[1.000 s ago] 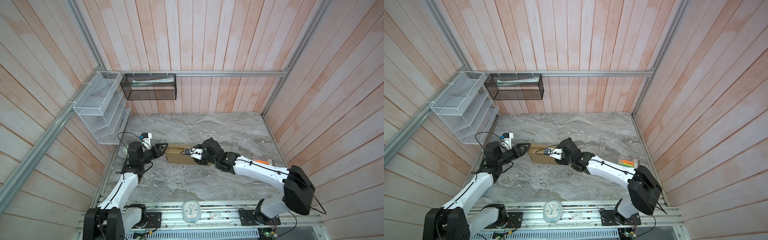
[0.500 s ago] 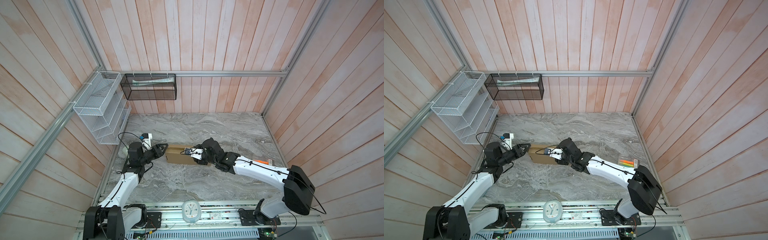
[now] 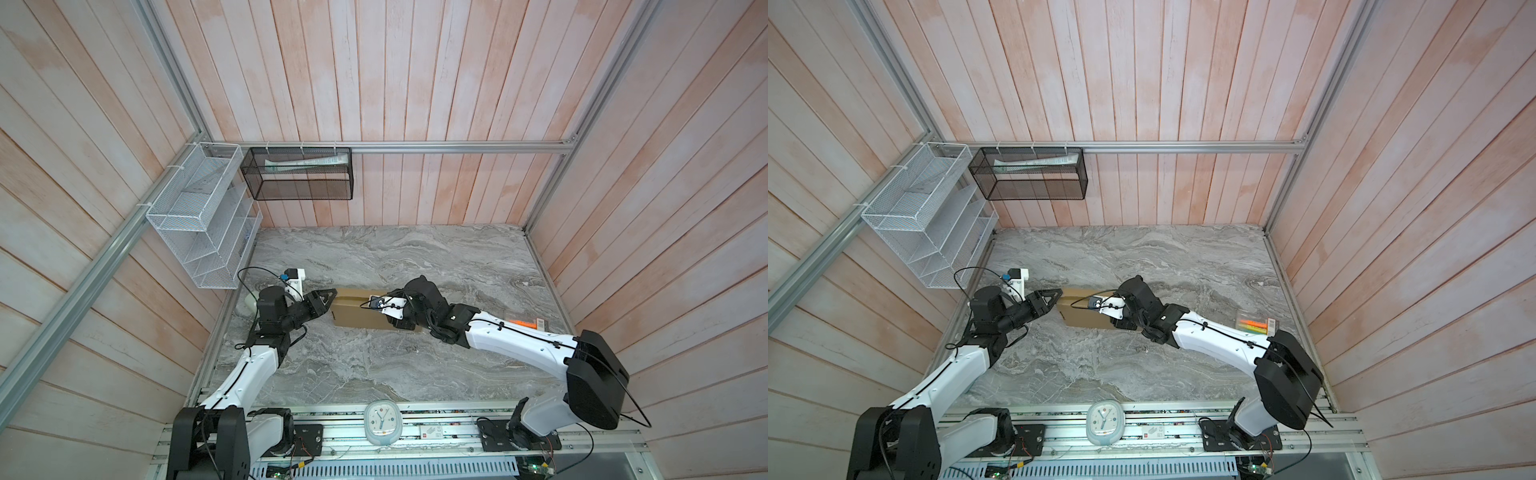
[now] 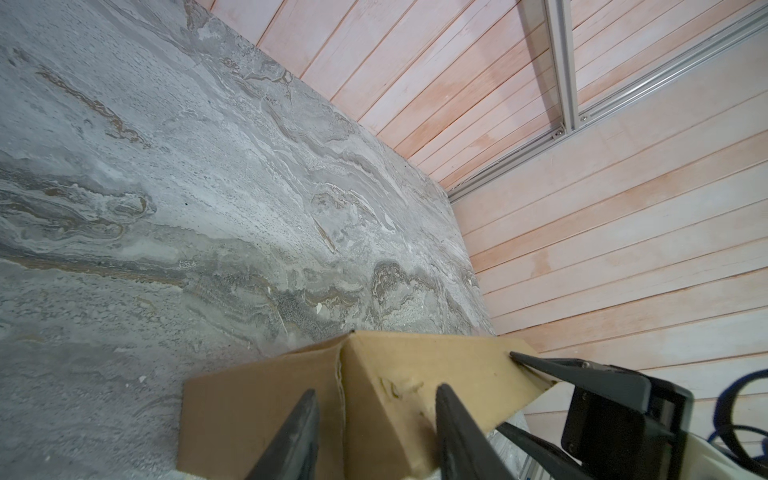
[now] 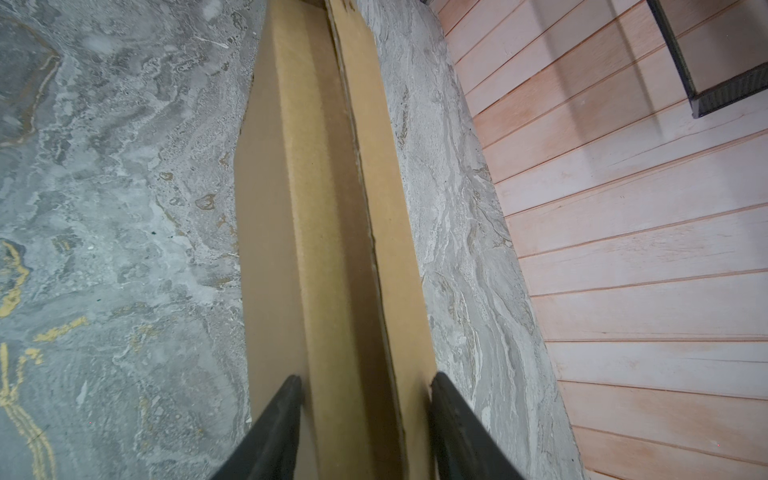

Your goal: Fold the paper box

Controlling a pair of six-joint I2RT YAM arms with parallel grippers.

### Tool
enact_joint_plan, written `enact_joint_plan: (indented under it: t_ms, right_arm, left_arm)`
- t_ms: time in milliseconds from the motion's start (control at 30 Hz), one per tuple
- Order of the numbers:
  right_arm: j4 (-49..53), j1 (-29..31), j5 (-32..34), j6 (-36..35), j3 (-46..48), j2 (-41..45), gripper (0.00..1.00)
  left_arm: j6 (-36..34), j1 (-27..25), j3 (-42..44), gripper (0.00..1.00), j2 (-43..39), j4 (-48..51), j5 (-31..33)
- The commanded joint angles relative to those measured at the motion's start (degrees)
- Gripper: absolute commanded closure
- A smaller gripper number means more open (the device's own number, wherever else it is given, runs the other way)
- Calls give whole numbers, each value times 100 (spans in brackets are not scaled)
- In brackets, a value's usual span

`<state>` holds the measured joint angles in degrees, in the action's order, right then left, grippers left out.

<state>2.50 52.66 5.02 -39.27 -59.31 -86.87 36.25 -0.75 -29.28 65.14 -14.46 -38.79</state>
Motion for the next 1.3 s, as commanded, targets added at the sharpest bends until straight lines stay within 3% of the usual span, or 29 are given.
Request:
enact_joint_plan:
  t_ms: [0, 267, 533, 833, 1000, 1267]
  right_arm:
    - [-71, -28, -50, 85, -53, -20, 47]
    - [-380, -45, -212, 203, 113, 417, 36]
    - [-798, -257, -758, 841, 334, 1115, 33]
    - [-1331, -1180, -1038, 3102, 919, 2112, 39]
    - [-730, -1531, -1042, 4002, 859, 2124, 40]
    - [-919, -1570, -447, 5241, 1268, 2221, 49]
  left_arm:
    - [-21, 18, 122, 53, 90, -6, -24]
    - [5, 23, 159, 55, 153, -102, -37]
    - [39, 18, 168, 55, 139, -125, -57]
    - [-3, 23, 168, 55, 151, -124, -64]
    - [-30, 20, 151, 55, 155, -101, -85]
    - [-61, 22, 135, 55, 108, -6, -68]
